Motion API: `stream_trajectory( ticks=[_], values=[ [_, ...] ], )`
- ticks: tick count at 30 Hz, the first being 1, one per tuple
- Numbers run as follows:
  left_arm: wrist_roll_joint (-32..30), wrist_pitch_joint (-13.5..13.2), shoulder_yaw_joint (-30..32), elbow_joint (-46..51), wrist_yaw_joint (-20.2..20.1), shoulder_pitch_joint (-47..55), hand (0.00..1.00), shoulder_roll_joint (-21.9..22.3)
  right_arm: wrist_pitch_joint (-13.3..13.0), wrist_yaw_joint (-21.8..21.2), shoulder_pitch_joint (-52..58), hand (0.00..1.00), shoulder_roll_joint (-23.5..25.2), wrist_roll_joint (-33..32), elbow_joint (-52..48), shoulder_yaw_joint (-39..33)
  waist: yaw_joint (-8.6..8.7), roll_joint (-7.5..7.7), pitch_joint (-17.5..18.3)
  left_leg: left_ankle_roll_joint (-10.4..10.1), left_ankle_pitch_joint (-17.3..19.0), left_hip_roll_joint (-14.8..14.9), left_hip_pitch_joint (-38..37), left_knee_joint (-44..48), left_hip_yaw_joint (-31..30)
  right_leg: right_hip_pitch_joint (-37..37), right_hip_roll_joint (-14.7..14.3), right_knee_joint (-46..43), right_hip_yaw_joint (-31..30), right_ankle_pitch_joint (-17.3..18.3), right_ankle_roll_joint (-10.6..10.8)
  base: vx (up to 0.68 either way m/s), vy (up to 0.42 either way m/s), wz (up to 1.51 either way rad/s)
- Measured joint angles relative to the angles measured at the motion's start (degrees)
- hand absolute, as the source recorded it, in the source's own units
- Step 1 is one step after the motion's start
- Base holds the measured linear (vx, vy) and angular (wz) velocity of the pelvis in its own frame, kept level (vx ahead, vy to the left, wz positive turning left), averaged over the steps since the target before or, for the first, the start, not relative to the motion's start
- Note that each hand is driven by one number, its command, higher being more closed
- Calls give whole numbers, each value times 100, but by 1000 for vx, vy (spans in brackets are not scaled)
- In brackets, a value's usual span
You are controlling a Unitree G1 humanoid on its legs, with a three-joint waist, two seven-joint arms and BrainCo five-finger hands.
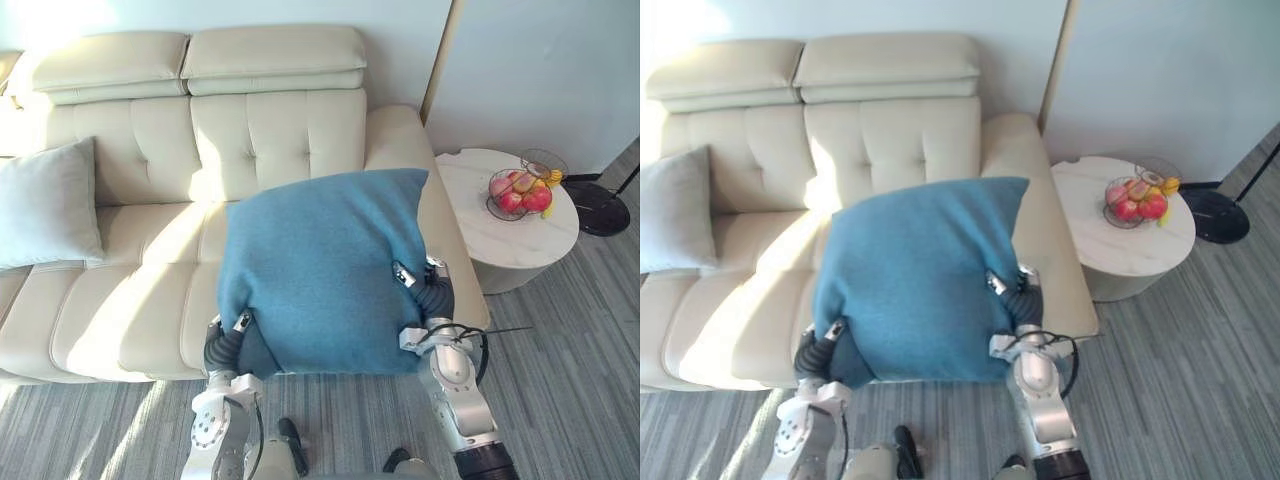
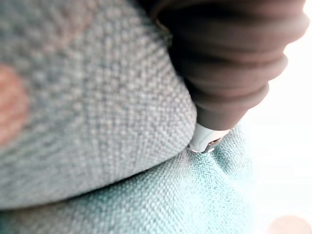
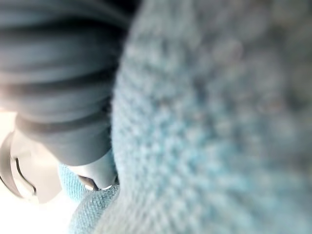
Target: Pick up cushions and gather them together orderly.
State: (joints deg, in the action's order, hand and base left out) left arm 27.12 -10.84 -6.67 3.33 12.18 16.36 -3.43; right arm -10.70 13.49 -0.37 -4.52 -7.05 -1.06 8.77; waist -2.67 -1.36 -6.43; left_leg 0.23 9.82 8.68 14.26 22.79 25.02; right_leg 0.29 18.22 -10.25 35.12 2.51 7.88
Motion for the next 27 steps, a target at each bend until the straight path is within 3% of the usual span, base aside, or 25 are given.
stream_trajectory(
  ticks=[1,3,4,5,6,9,10,11,12,13,14,15,18,19,20,22,23,24,25,27],
  values=[
    [0,0,-3,-41,-7,-19,100,-1,20,-4,1,100,4,13,3,-20,-4,-3,-2,46,65,-82,-19,22,-36,-44,145,-261,0,31,-22,115,250,37],
    [-5,4,-23,-113,-32,-36,100,-39,78,-20,0,100,9,32,77,-79,10,31,-21,191,212,-320,-194,-78,-119,-514,569,-1595,-406,177,-857,88,194,33],
    [-33,6,-20,-126,-32,-27,100,-71,84,-42,0,100,20,30,178,-88,15,32,-33,227,255,-338,-297,-123,-148,-756,573,-2015,-876,288,-889,110,190,26],
    [-117,7,-20,-129,-32,-19,100,-192,109,-90,24,100,134,28,271,-131,38,67,-34,265,344,-386,-475,-262,-248,-1059,327,-2508,-1443,670,-689,93,107,23],
    [-124,8,-21,-129,-32,-8,100,-254,111,-113,43,100,220,28,275,-148,52,84,-25,266,342,-409,-558,-351,-268,-1174,144,-2583,-1612,813,-606,115,42,19],
    [-128,16,-9,-130,-33,13,100,-302,109,-173,40,100,227,22,274,-136,79,138,-11,258,295,-598,-994,-801,-198,-1543,-498,-2204,-1659,1048,-603,164,8,2],
    [-186,17,-12,-127,-41,12,100,-302,109,-174,36,100,217,20,274,-133,156,148,2,183,241,-682,-1134,-948,-189,-1624,-754,-1801,-1621,1002,-663,200,9,19],
    [-230,16,-11,-120,-80,12,100,-316,105,-175,37,100,215,17,273,-135,240,200,37,145,259,-762,-1183,-963,-233,-1618,-976,-1284,-1668,723,-794,247,-15,30],
    [-235,15,-10,-135,-115,3,100,-318,103,-175,40,100,206,18,271,-139,277,247,54,110,318,-840,-1205,-919,-314,-1613,-1102,-1042,-1799,348,-1074,305,-26,32],
    [-240,28,-77,-218,-135,-6,100,-187,102,-175,68,100,82,17,272,-185,315,90,86,44,384,-719,-1210,-816,-413,-1462,-1190,-920,-1763,335,-1040,371,-35,22],
    [-262,29,-128,-223,-170,-8,100,-190,101,-174,79,100,14,17,248,-194,316,51,103,-52,446,-612,-1170,-653,-431,-1311,-1276,-715,-1697,337,-1036,312,-29,20],
    [-294,30,-137,-243,-217,-34,100,-205,101,-173,94,100,-27,16,228,-206,335,54,98,-102,476,-529,-1049,-376,-473,-1212,-1305,-587,-1630,335,-1038,272,-41,32],
    [-316,76,-233,-398,-310,-72,100,-156,117,-162,221,100,-63,17,156,-342,323,0,10,-88,268,60,-384,1993,-530,-297,-1444,12,-1471,332,-1043,264,-34,20],
    [-322,86,-240,-400,-365,-18,100,-153,118,-157,292,100,-57,17,74,-346,238,36,-5,-74,343,197,-289,2400,-560,-63,-1453,135,-1559,333,-1042,216,38,-40],
    [-330,84,-259,-398,-383,2,100,-153,112,-159,347,100,-54,22,-146,-346,184,-23,43,-115,479,305,-54,2472,-753,47,-1433,222,-1668,335,-1038,241,69,-53],
    [-331,80,-259,-390,-427,-1,100,-150,55,-171,343,100,-39,25,-366,-343,161,-32,41,-200,568,392,241,1890,-1211,3,-1382,256,-1816,331,-1007,251,164,-52],
    [-332,80,-264,-376,-470,2,100,-137,48,-173,351,100,-32,28,-418,-340,138,-87,65,-266,458,329,188,1002,-1635,-25,-1338,220,-1956,322,-938,240,284,-63],
    [-334,80,-266,-315,-470,7,100,-127,46,-173,360,100,-40,31,-436,-342,129,-130,78,-346,-94,287,-47,196,-1994,-27,-1376,214,-2114,360,-711,211,284,-65],
    [-335,80,-268,-284,-470,5,100,-144,41,-170,361,100,-36,31,-420,-352,126,-174,107,-678,-135,276,-177,-86,-2155,-25,-1424,239,-2227,401,-567,212,286,-39],
    [-334,103,-276,-289,-470,-34,100,-302,45,-168,403,100,67,32,-258,-404,265,118,104,-693,-152,-17,-438,-508,-2063,-25,-1126,264,-2346,373,-481,160,238,-14]
  ],
)
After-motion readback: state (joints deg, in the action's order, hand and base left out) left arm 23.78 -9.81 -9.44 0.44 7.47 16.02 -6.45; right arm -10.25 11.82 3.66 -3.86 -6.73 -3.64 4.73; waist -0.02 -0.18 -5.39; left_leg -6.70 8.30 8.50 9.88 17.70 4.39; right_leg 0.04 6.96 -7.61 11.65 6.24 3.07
